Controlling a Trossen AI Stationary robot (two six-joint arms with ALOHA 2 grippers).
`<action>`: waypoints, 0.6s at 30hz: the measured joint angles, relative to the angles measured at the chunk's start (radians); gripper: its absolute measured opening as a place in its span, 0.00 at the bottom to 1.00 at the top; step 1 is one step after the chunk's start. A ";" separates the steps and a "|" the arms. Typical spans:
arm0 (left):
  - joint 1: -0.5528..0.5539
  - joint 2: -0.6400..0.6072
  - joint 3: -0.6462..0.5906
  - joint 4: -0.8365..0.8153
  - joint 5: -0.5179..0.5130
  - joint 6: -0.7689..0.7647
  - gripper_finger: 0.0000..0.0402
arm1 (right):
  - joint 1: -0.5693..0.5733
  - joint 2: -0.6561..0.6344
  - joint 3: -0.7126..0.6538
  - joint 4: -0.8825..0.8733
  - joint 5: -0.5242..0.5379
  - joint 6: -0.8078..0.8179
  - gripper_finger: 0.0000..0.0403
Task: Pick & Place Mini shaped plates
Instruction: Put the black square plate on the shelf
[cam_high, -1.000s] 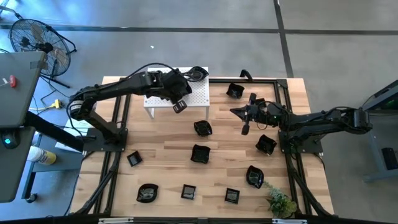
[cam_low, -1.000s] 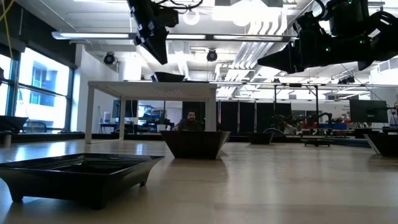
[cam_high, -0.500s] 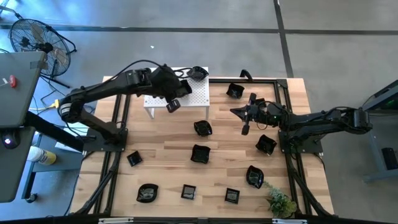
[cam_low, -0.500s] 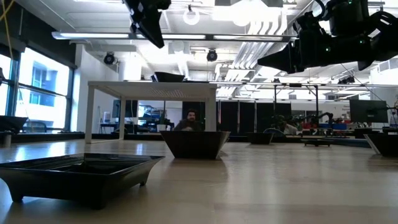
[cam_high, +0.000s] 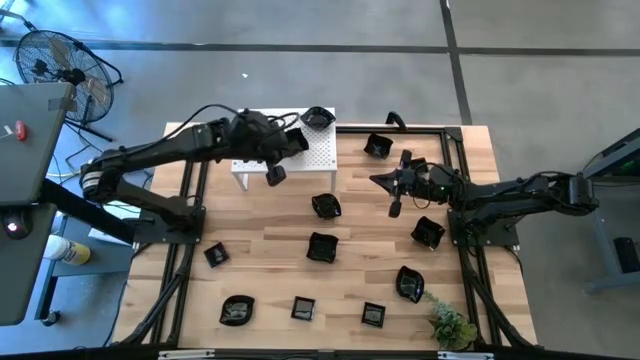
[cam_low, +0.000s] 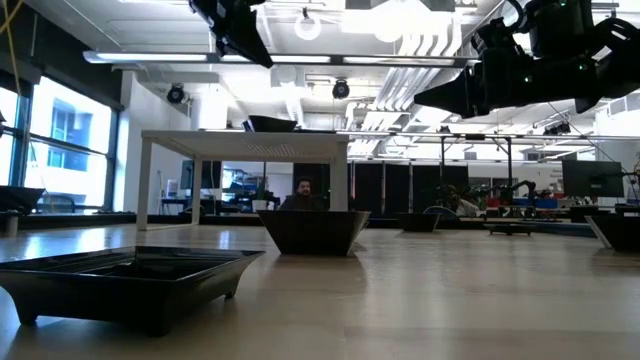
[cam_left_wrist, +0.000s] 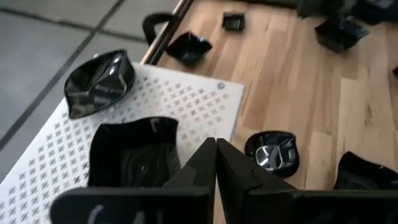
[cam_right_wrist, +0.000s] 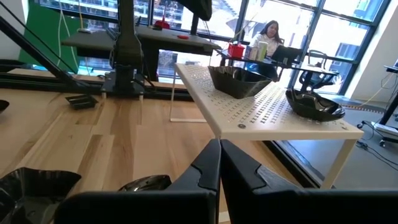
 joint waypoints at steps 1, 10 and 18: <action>-0.001 -0.019 -0.022 0.024 0.003 0.005 0.00 | 0.000 0.000 0.000 0.000 0.000 0.000 0.01; -0.084 -0.154 -0.123 0.085 0.023 0.045 0.00 | 0.000 0.000 0.000 0.000 0.000 0.000 0.01; -0.234 -0.167 -0.125 -0.049 -0.009 0.044 0.00 | 0.000 0.000 0.000 0.000 0.000 0.000 0.01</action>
